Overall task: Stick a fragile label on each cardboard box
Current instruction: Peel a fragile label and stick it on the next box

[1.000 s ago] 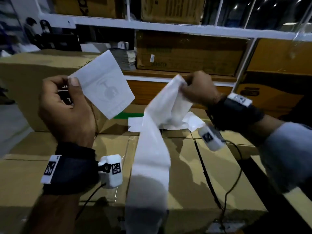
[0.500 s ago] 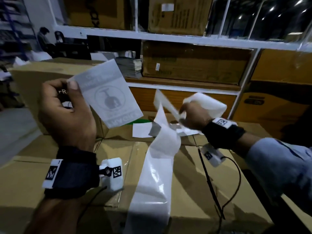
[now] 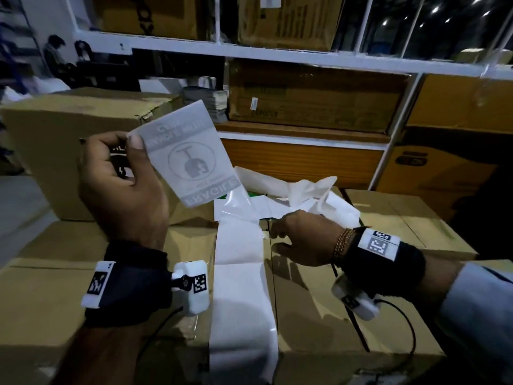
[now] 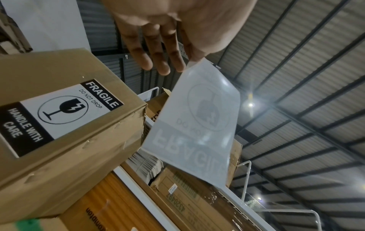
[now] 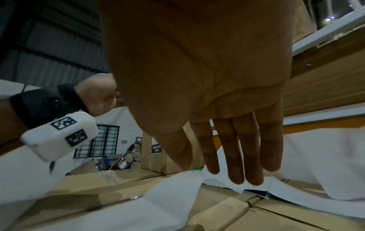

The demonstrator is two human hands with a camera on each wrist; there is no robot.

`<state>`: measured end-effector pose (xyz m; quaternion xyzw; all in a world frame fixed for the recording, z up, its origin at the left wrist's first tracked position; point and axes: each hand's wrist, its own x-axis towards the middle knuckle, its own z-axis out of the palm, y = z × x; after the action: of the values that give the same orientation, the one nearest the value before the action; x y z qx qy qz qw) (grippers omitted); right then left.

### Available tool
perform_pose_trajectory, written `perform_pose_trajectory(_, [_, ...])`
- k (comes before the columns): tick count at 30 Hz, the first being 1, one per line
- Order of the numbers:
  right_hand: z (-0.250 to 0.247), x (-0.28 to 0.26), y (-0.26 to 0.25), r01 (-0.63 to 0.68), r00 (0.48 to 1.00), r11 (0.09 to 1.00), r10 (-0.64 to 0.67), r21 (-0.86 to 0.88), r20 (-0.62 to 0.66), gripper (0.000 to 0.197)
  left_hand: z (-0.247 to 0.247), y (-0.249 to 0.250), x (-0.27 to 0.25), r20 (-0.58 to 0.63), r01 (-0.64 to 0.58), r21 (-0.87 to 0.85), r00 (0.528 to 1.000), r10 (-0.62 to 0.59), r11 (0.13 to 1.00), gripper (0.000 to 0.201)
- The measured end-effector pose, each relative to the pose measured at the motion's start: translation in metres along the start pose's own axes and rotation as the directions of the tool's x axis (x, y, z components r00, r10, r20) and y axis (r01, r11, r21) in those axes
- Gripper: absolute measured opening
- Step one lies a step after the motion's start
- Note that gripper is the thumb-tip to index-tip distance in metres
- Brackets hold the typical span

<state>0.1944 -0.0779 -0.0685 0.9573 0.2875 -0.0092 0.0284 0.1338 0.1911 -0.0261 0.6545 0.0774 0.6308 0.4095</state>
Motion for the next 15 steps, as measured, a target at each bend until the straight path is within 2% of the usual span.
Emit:
perform_pose_trajectory(3, [-0.004,0.0,0.001,0.033,0.996,0.993,-0.023,0.116,-0.084,0.03,0.001,0.005,-0.006,0.051,0.008,-0.023,0.999,-0.007,1.0,0.024])
perform_pose_trajectory(5, [-0.014,-0.005,0.002,0.053,0.984,0.977,-0.015,0.206,-0.18,0.037,0.002,0.012,-0.013,0.089,-0.002,-0.04,0.996,0.006,0.999,0.032])
perform_pose_trajectory(7, [-0.026,-0.015,-0.002,0.039,0.97,0.925,0.057,0.378,-0.238,0.046,0.003,0.023,-0.02,0.13,-0.041,-0.05,0.99,0.047,0.998,0.031])
perform_pose_trajectory(9, [-0.039,-0.03,-0.01,-0.001,0.965,0.801,0.157,0.598,-0.209,0.052,0.006,0.031,-0.028,0.171,-0.103,-0.071,0.979,0.114,0.992,0.026])
perform_pose_trajectory(11, [-0.049,-0.046,-0.02,-0.062,0.969,0.609,0.228,0.791,-0.099,0.06,0.009,0.037,-0.036,0.225,-0.146,-0.101,0.96,0.165,0.984,0.025])
perform_pose_trajectory(13, [-0.052,-0.063,-0.025,-0.107,0.964,0.421,0.265,0.901,-0.009,0.072,0.009,0.042,-0.043,0.286,-0.186,-0.15,0.932,0.223,0.971,0.025])
perform_pose_trajectory(15, [-0.052,-0.08,-0.023,-0.13,0.957,0.302,0.287,0.944,0.04,0.087,0.006,0.051,-0.052,0.345,-0.257,-0.199,0.885,0.314,0.946,0.023])
